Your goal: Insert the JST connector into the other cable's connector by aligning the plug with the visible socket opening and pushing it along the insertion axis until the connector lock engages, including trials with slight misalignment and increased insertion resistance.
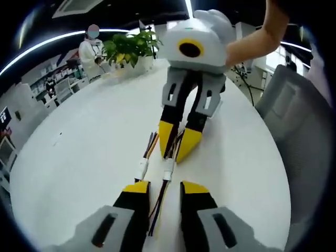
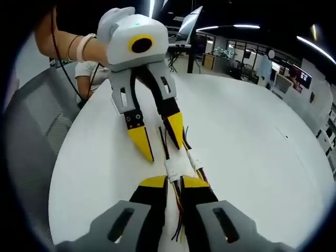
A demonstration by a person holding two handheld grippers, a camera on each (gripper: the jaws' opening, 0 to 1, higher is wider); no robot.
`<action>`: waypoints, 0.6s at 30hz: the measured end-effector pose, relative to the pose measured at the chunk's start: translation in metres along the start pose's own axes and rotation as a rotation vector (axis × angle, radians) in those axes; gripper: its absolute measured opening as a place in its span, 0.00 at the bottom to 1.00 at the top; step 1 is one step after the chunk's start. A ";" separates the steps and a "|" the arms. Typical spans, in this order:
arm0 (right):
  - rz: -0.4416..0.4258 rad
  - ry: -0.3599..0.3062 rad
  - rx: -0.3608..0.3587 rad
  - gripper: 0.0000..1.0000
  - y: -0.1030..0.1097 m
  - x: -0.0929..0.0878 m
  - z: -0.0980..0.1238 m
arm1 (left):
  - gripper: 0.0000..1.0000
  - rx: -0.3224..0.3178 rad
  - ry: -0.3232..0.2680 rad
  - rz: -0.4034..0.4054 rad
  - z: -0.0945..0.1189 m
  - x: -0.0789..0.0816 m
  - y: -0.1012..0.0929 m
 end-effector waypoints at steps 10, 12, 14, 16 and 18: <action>-0.009 -0.017 -0.045 0.23 0.003 0.007 0.007 | 0.25 0.011 -0.037 0.042 0.012 0.004 -0.008; -0.001 -0.020 -0.053 0.24 0.004 0.010 0.009 | 0.29 0.015 -0.054 0.063 0.014 0.005 -0.009; -0.003 -0.027 -0.059 0.26 0.005 0.012 0.011 | 0.35 0.024 -0.060 0.068 0.016 0.005 -0.010; -0.002 -0.032 -0.070 0.29 0.006 0.015 0.012 | 0.40 0.038 -0.067 0.076 0.017 0.006 -0.010; 0.004 -0.032 -0.103 0.35 0.005 0.018 0.015 | 0.43 0.053 -0.073 0.093 0.019 0.007 -0.010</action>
Point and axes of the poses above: the point that each gripper's makers call its tool centre point, and the gripper's own axes: z roughly backward along the fingers, y roughly to its left, x roughly out of its top, the point moved 9 cm from there along z, roughly backward along the fingers, and after that the axes turned 11 degrees about z, right-handed, at the moved point
